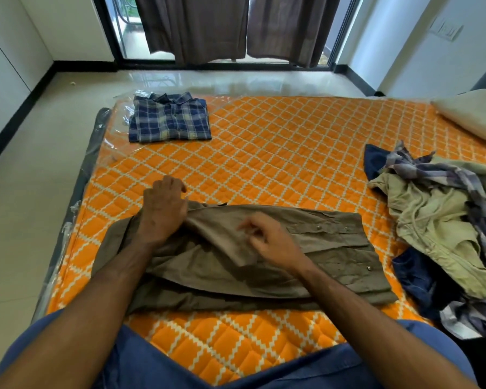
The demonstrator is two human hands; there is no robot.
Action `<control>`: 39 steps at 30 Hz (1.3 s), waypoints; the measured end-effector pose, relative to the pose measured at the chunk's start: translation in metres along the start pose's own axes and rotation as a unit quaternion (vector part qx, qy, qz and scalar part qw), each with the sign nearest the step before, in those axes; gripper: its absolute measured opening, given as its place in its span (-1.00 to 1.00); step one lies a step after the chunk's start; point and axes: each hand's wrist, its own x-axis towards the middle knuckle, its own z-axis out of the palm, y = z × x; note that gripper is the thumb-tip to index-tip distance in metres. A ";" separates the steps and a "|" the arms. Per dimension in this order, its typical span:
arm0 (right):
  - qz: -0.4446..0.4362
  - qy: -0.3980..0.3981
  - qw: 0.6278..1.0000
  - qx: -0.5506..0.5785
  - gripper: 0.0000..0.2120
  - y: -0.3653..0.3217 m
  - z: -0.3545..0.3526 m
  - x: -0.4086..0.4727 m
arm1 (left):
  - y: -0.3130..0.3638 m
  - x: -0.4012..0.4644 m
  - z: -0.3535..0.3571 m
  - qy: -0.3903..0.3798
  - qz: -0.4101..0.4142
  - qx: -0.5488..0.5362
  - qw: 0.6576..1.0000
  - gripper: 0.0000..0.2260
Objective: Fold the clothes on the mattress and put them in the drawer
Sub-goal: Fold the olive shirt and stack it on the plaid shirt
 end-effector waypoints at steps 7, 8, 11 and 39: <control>0.145 -0.015 0.947 -0.286 -0.33 0.057 0.017 0.032 | 0.067 -0.027 0.049 -0.152 0.165 0.018 0.974 -0.37; 0.177 -0.035 0.936 -0.301 -0.27 0.070 0.018 0.029 | 0.061 -0.036 0.061 -0.168 0.160 0.024 0.972 -0.32; 0.228 -0.028 0.918 -0.323 -0.20 0.099 0.015 0.018 | 0.047 -0.049 0.075 -0.174 0.162 0.036 0.971 -0.28; 0.417 0.163 0.852 -0.271 -0.35 0.181 -0.135 -0.092 | 0.158 -0.040 0.052 -0.220 0.230 -0.070 0.945 -0.37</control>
